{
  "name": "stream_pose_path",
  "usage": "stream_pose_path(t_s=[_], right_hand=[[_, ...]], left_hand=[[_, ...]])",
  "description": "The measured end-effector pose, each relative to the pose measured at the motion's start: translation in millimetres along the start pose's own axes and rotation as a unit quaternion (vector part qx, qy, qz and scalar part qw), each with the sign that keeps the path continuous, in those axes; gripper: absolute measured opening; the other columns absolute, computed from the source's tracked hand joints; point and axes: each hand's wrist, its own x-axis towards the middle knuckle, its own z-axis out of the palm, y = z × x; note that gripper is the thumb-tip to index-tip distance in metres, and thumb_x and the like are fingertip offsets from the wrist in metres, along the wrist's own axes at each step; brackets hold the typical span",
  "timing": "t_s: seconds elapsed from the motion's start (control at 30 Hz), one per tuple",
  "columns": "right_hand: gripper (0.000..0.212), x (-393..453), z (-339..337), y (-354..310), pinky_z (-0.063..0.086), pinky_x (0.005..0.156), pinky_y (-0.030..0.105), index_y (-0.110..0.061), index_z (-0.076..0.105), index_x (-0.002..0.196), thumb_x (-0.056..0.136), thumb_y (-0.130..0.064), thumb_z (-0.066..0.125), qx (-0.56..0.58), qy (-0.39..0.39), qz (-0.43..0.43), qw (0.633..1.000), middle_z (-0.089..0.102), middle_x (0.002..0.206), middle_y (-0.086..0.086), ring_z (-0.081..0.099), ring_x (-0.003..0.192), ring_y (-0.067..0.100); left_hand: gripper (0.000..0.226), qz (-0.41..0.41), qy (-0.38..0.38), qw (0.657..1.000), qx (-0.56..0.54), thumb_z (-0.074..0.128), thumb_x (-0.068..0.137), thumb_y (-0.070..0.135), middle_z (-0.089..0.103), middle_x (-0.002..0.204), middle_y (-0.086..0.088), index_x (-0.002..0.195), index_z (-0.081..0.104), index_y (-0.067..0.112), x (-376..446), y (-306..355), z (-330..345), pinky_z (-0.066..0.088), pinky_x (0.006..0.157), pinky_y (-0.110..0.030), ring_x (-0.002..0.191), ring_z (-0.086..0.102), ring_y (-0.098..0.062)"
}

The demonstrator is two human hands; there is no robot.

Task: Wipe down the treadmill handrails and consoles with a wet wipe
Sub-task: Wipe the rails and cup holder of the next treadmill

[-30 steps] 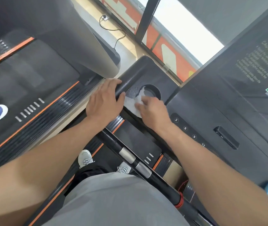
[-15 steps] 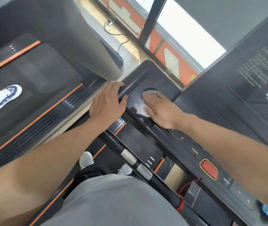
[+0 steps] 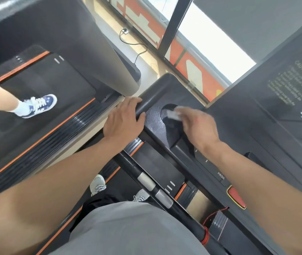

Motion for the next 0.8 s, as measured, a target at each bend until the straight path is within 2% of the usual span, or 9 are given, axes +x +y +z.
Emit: stream_pose_path(t_s=[0.07,0.1,0.17,0.27,0.33,0.4,0.6,0.7,0.8], right_hand=[[0.029,20.6,-0.8,2.7,0.052,0.090,0.030,-0.030,0.064,0.128,0.106,-0.024,0.047,0.065,0.085,0.076,0.991,0.075,0.112,-0.003,0.069,0.097,0.019],[0.030,30.7,2.9,3.4,0.049,0.093,0.029,-0.030,0.063,0.132,0.106,-0.027,0.049,0.081,0.081,0.087,0.990,0.072,0.122,-0.004,0.067,0.107,0.016],[0.031,44.0,15.1,5.1,0.047,0.097,0.036,-0.028,0.060,0.133,0.103,-0.024,0.056,0.053,0.018,0.056,0.997,0.063,0.135,-0.001,0.058,0.127,0.023],[0.052,57.6,25.1,14.4,0.045,0.104,0.038,-0.025,0.051,0.142,0.094,-0.018,0.069,0.007,-0.072,-0.005,0.997,0.052,0.144,-0.007,0.048,0.135,0.024],[0.059,68.1,25.5,18.3,0.049,0.102,0.042,-0.025,0.047,0.144,0.091,-0.020,0.073,-0.009,-0.082,-0.052,0.995,0.050,0.146,-0.008,0.053,0.126,0.021],[0.046,73.4,26.8,16.3,0.055,0.090,0.043,-0.024,0.053,0.134,0.091,-0.019,0.072,-0.020,-0.069,-0.096,0.993,0.058,0.135,-0.008,0.063,0.109,0.024],[0.045,72.3,30.0,10.6,0.056,0.096,0.042,-0.016,0.062,0.140,0.098,-0.027,0.068,-0.084,-0.054,-0.193,0.976,0.059,0.145,-0.002,0.057,0.133,0.021],[0.042,73.3,24.3,12.0,0.060,0.084,0.048,-0.017,0.059,0.142,0.102,-0.031,0.060,-0.120,-0.083,-0.170,0.975,0.060,0.145,-0.002,0.063,0.126,0.024],[0.042,66.3,26.2,17.1,0.058,0.074,0.044,-0.019,0.052,0.140,0.104,-0.040,0.052,-0.178,-0.082,-0.085,0.977,0.058,0.142,-0.005,0.070,0.107,0.029]], left_hand=[[0.039,0.004,0.002,1.000,0.004,0.059,0.096,0.035,0.057,0.132,0.005,0.132,0.052,0.022,1.2,-0.8,0.0,0.046,0.089,-0.041,0.114,0.059,-0.023],[0.039,0.003,0.001,1.000,0.004,0.059,0.096,0.035,0.057,0.132,0.005,0.132,0.051,0.021,1.2,-1.2,-0.1,0.046,0.089,-0.040,0.114,0.059,-0.023],[0.039,0.002,-0.004,1.000,0.002,0.058,0.096,0.035,0.057,0.132,0.005,0.132,0.051,0.021,-0.1,-0.9,-0.5,0.046,0.090,-0.040,0.114,0.059,-0.022],[0.040,-0.001,-0.002,1.000,-0.001,0.058,0.097,0.035,0.056,0.132,0.005,0.134,0.050,0.021,-0.7,0.2,-1.3,0.045,0.091,-0.039,0.116,0.057,-0.021],[0.040,0.001,-0.001,1.000,-0.001,0.058,0.097,0.035,0.057,0.132,0.005,0.134,0.050,0.021,-0.7,0.2,-1.9,0.045,0.091,-0.038,0.116,0.057,-0.020],[0.040,0.002,-0.001,1.000,0.002,0.058,0.097,0.034,0.057,0.132,0.005,0.134,0.050,0.021,-0.9,0.4,-2.7,0.045,0.091,-0.036,0.115,0.058,-0.020],[0.040,0.005,0.000,1.000,0.011,0.058,0.098,0.035,0.056,0.132,0.005,0.134,0.050,0.020,-1.3,1.2,-2.3,0.046,0.090,-0.036,0.115,0.059,-0.020],[0.041,-0.001,-0.003,1.000,0.013,0.057,0.097,0.036,0.056,0.133,0.006,0.134,0.050,0.022,-1.1,0.9,-1.5,0.048,0.089,-0.039,0.114,0.060,-0.021],[0.042,-0.009,-0.007,1.000,0.013,0.057,0.097,0.038,0.055,0.135,0.006,0.135,0.048,0.023,-1.7,0.4,-1.4,0.049,0.092,-0.041,0.116,0.060,-0.022]])
